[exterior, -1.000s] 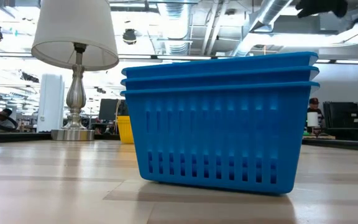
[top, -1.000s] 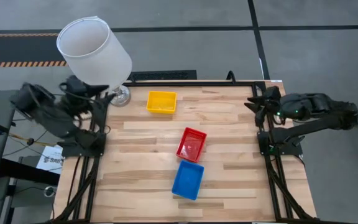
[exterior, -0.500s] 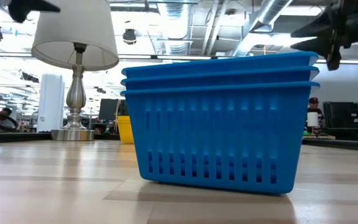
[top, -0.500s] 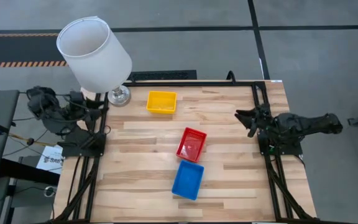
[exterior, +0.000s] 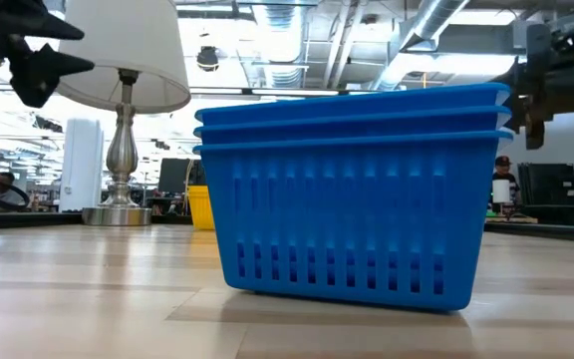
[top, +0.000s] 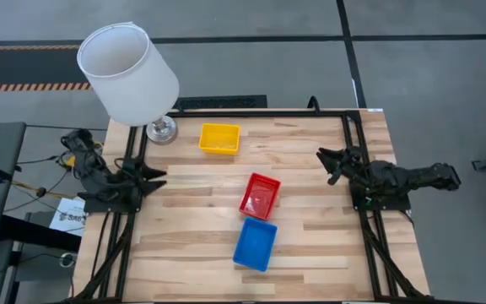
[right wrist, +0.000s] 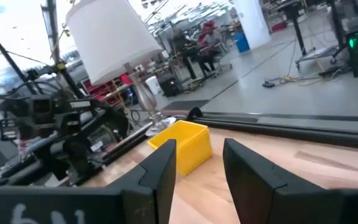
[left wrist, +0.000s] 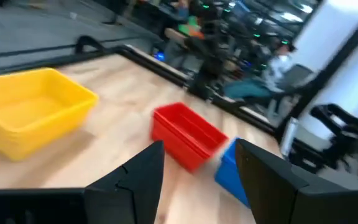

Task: Stack baskets by color
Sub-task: Return to Home Position

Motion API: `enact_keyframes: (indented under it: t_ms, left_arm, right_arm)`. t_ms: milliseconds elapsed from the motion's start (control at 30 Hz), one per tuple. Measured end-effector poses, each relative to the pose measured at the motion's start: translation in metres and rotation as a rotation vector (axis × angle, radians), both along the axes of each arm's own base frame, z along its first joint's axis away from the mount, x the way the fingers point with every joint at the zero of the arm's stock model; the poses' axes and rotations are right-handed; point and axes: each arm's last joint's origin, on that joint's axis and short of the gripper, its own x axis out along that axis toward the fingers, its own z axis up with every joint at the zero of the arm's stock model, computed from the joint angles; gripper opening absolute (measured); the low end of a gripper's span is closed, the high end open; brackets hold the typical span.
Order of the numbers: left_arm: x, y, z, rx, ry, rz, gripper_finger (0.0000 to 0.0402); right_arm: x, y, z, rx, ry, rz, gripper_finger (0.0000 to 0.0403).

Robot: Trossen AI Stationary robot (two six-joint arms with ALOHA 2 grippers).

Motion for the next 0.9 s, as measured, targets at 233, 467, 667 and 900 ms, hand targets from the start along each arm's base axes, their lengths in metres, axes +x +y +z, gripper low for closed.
enact_keyframes:
  t_ms: [233,467,667,900]
  left_arm:
    - [0.010,-0.022,-0.028,0.068,-0.002,-0.314,0.0185]
    - [0.012,-0.043,-0.039,0.236,-0.181,-0.806,0.0185]
    - [0.006,-0.050,-0.040,0.296,-0.283,-1.125,0.0185]
    - [0.004,-0.051,-0.045,0.311,-0.244,-1.216,0.0185]
  right_arm:
    - [0.000,-0.001,-0.001,-0.063,0.049,-0.007,0.0157]
    - [0.001,-0.001,-0.002,-0.064,0.065,-0.014,0.0157]
    - [0.001,-0.001,-0.002,-0.064,0.065,-0.014,0.0157]
    - [0.001,-0.001,-0.002,-0.063,0.061,-0.015,0.0157]
